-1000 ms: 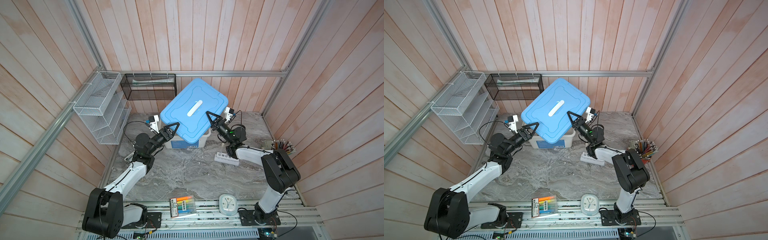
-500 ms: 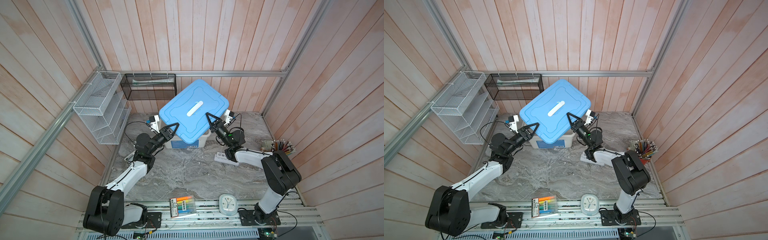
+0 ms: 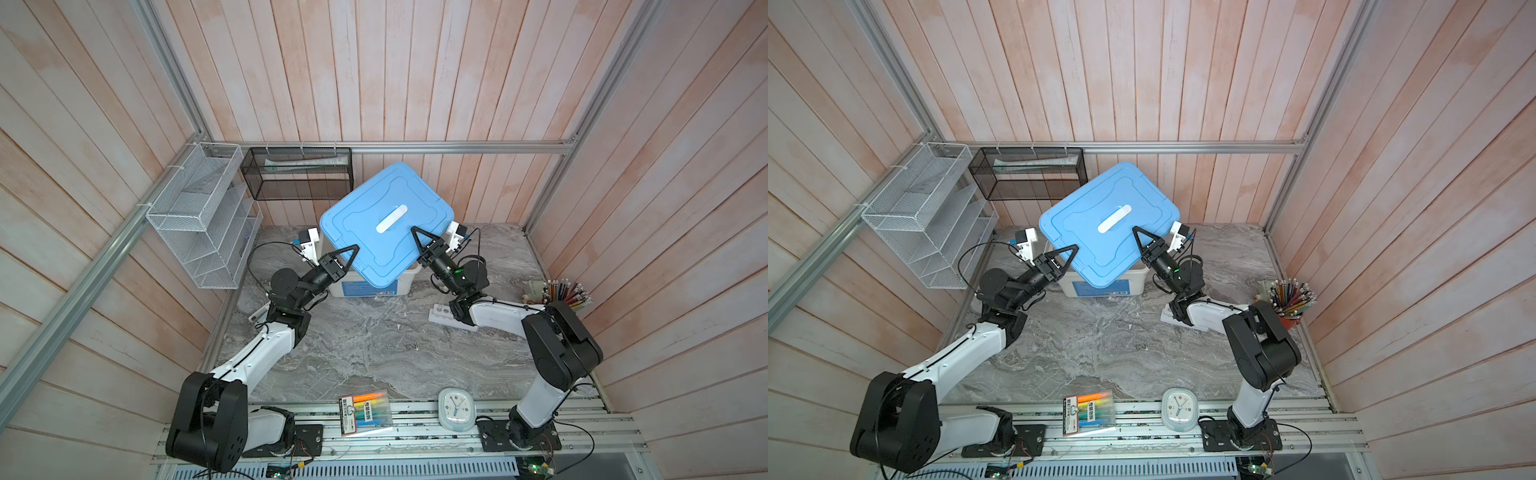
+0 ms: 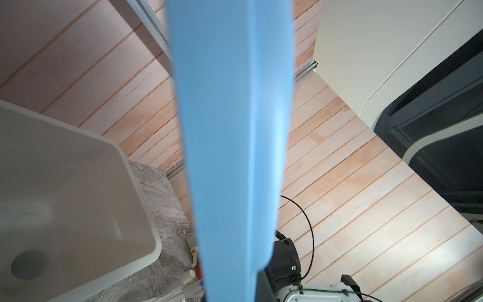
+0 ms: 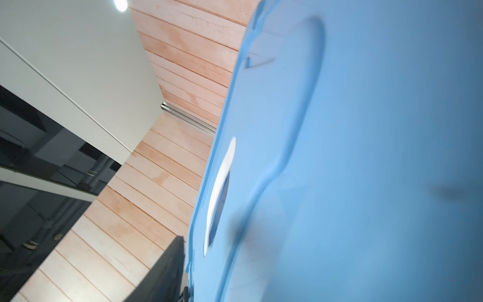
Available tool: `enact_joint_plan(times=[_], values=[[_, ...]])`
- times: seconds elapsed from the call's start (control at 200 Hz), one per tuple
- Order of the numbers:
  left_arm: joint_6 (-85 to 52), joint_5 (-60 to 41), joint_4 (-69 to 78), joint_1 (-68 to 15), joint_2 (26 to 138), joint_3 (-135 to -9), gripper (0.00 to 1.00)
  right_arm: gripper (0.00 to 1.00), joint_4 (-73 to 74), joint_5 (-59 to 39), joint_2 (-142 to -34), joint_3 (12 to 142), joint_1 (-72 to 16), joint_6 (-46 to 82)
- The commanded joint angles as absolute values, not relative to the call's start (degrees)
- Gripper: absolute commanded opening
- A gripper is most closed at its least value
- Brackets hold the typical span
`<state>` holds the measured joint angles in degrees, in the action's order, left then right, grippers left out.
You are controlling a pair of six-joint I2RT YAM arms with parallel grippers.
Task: Organize the chemistry lab equipment
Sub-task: 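Shift the lid with both grippers to align it with the bin rim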
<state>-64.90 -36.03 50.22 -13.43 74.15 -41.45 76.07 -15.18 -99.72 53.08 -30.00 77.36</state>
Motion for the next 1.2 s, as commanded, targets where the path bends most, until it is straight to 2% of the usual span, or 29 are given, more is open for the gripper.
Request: enact_joint_plan(times=[0.0, 0.21, 0.465, 0.65, 0.9, 1.195], values=[[-63.4, -38.6, 49.1, -11.9, 72.3, -42.2, 0.00, 0.67, 77.5, -15.6, -97.5, 52.3, -29.0, 74.3], [-63.6, -42.3, 46.6, -7.3, 69.3, -43.1, 0.00, 0.75, 75.1, -15.8, -95.0, 50.2, -25.9, 72.3], [-65.9, -53.3, 43.2, -0.1, 68.9, -47.6, 0.00, 0.77, 71.8, -18.0, -93.9, 49.6, -21.4, 68.8], [-64.9, -59.4, 38.4, 3.1, 68.7, -50.7, 0.00, 0.77, 65.7, -30.0, -96.0, 56.5, -16.4, 66.7], [-64.4, -66.2, 36.0, 4.6, 70.4, -53.3, 0.00, 0.77, 39.0, -42.6, -97.5, 70.9, -14.9, 47.4], [-63.6, -73.3, 34.6, 5.9, 72.2, -55.4, 0.00, 0.77, 31.2, -51.0, -100.8, 76.9, -12.8, 40.4]])
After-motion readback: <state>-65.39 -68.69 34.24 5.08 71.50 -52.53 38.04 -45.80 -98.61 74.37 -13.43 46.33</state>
